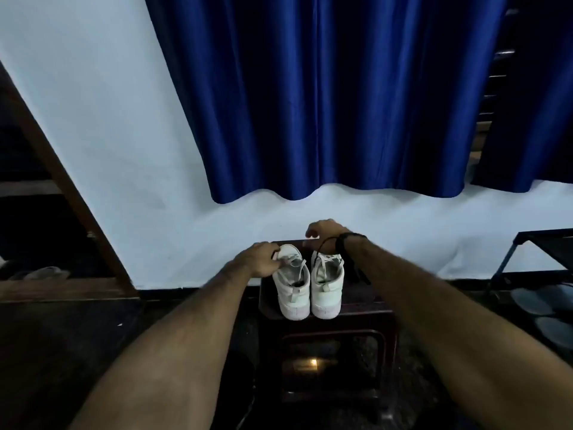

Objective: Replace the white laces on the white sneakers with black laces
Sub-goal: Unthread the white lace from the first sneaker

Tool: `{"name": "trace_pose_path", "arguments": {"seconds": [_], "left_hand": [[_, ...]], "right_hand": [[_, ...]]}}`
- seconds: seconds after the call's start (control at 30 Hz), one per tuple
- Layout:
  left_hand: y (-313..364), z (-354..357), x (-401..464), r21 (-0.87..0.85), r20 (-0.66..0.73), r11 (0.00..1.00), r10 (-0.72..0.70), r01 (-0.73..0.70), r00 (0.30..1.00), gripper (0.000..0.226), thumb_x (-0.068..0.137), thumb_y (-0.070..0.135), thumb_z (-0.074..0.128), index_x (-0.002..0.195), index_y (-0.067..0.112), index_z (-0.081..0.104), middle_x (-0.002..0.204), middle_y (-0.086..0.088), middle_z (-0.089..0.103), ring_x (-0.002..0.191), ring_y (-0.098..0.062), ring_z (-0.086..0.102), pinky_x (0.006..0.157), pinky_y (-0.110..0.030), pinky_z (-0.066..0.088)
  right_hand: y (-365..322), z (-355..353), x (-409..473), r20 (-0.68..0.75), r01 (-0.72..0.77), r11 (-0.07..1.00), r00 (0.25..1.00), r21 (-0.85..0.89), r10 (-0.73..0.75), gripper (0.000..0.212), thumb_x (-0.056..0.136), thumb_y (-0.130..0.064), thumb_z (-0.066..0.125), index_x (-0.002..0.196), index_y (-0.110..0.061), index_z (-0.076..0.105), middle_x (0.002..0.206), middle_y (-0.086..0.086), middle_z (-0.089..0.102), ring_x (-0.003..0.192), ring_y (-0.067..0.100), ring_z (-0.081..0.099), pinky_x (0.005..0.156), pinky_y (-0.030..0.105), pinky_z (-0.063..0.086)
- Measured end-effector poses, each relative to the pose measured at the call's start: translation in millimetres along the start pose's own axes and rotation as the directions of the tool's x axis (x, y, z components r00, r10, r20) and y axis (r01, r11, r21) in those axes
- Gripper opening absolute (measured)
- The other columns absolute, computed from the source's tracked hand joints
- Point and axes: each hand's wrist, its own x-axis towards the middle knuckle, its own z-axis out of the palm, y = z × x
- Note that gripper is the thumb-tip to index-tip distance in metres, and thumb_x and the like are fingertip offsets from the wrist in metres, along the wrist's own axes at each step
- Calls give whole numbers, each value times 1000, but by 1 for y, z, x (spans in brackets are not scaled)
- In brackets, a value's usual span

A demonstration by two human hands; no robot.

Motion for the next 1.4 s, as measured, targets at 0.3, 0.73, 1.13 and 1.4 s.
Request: {"name": "trace_pose_path", "arguments": {"seconds": [0.3,0.73,1.13,1.4], "left_hand": [[9,31,12,-12,-59,999,-54,53,997,25,85,25,57,105,15,69,116,-8,64,111,-26,60,88,-37,51],[13,48,44,-177,-174,970,-195,164,965,25,84,8,52,93,14,74,117,-10,65,115,-28,58,93,-31,47],[2,50,64,-389,-44,891,-273,235,961,17,88,22,66,91,9,77,100,-7,73,99,-22,66,85,-32,52],[3,43,62,-619,2,763,-236,186,972,22,87,6,66,70,18,67,84,-5,68,81,-16,61,75,-24,50]], "right_hand": [[-7,64,11,-98,-133,988,985,76,140,26,82,-32,62,98,-12,66,106,13,66,97,31,63,69,32,44],[16,37,27,288,-362,728,929,582,232,9,87,0,59,79,-5,60,78,10,59,70,20,58,68,31,53],[20,-11,13,404,-122,992,907,-28,123,26,84,-36,67,95,-12,71,83,4,69,64,16,62,52,20,50],[2,51,26,92,-35,999,995,12,33,26,75,-21,69,100,-21,75,103,7,71,100,24,65,79,27,52]]}}
